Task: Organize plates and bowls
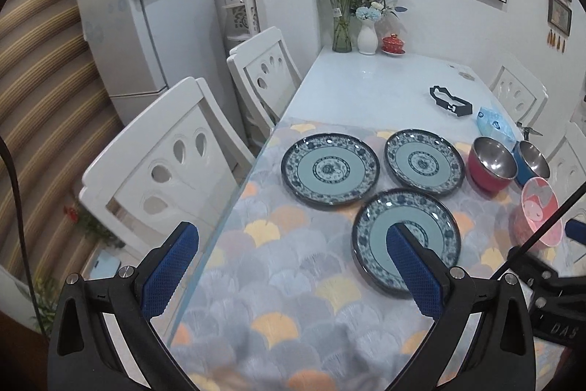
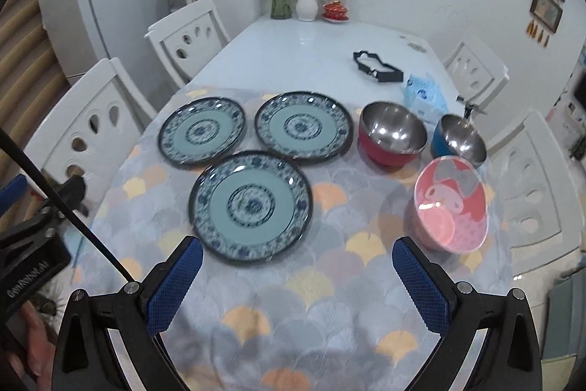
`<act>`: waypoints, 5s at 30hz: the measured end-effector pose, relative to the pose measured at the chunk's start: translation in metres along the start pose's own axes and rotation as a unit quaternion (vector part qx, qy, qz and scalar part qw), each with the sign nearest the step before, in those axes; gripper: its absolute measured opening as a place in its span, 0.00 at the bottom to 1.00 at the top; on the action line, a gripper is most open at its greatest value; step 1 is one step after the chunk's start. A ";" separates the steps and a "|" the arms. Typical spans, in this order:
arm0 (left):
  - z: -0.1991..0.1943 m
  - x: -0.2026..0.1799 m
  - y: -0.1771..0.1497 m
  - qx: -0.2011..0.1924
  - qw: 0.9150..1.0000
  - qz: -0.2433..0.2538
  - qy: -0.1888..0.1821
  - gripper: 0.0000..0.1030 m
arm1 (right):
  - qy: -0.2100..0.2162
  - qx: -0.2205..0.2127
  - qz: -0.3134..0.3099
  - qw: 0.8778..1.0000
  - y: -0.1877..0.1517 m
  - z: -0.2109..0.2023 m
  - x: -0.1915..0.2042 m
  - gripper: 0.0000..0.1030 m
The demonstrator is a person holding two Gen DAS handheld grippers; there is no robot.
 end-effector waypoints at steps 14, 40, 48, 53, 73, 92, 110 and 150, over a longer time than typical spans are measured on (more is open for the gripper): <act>0.058 -0.014 0.028 0.033 0.997 0.036 -0.065 1.00 | -0.046 0.033 0.046 0.997 0.023 0.030 -0.002 1.00; 0.128 -0.020 0.044 0.078 0.987 0.050 -0.128 0.99 | -0.066 0.040 0.105 0.991 0.059 0.075 -0.023 1.00; 0.113 -0.016 0.051 0.063 0.989 0.040 -0.129 0.99 | -0.064 0.028 0.076 0.995 0.067 0.064 -0.002 1.00; 0.100 -0.021 0.054 0.048 0.989 0.050 -0.130 0.99 | -0.067 0.007 0.062 0.996 0.068 0.047 0.007 1.00; 0.060 -0.042 0.024 0.040 0.985 0.086 -0.143 0.99 | -0.073 -0.005 0.089 0.993 0.029 0.008 -0.002 1.00; 0.073 -0.054 0.002 0.076 0.990 0.061 -0.104 0.99 | -0.036 0.046 0.082 0.995 0.008 0.045 -0.031 1.00; 0.142 -0.077 -0.026 0.138 0.983 0.037 -0.118 0.95 | -0.013 0.068 0.034 0.997 0.017 0.111 -0.026 0.91; 0.202 -0.089 -0.044 0.197 0.964 0.019 -0.176 0.43 | 0.079 0.137 0.050 0.986 0.012 0.203 -0.021 0.58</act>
Point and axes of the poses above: each gripper's, at about its wrist camera, not at the fingertips, and z roughly the way its jaws point, x to its left, y to its top, the point moved 9 cm from there along z, roughly the way its jaws point, and after that the axes turned 6 degrees about x, right-handed, at the moved point
